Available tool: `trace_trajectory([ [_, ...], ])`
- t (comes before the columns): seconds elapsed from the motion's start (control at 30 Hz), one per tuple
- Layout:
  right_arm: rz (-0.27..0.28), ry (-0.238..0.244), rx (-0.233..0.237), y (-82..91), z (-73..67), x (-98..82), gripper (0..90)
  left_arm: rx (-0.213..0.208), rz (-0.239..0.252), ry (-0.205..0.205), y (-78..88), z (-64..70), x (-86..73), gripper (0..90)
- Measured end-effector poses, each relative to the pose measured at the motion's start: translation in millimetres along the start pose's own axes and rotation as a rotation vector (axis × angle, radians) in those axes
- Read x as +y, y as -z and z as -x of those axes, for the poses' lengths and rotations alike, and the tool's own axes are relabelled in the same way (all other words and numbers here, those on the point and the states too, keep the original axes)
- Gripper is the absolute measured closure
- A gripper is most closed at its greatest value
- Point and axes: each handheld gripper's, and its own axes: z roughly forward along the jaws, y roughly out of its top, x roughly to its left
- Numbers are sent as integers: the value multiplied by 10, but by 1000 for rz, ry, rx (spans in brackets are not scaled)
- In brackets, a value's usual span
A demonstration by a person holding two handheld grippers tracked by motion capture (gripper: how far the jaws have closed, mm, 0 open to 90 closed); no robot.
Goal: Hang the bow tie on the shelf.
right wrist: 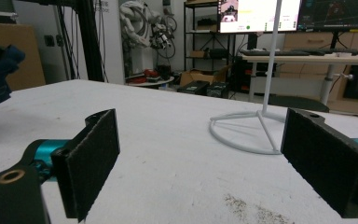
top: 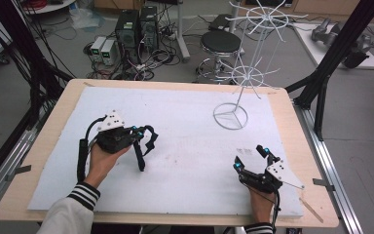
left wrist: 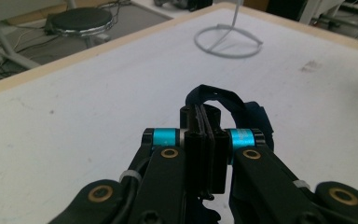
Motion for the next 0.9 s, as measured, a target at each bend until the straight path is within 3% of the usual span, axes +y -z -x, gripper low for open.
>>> trace_trajectory([
  [0.43,3,6,-1,-2,2,0,107,-61,85,11,-217,134,240,880],
  [0.9,4,4,-2,-1,7,0,107,-121,108,-12,-453,283,509,881],
])
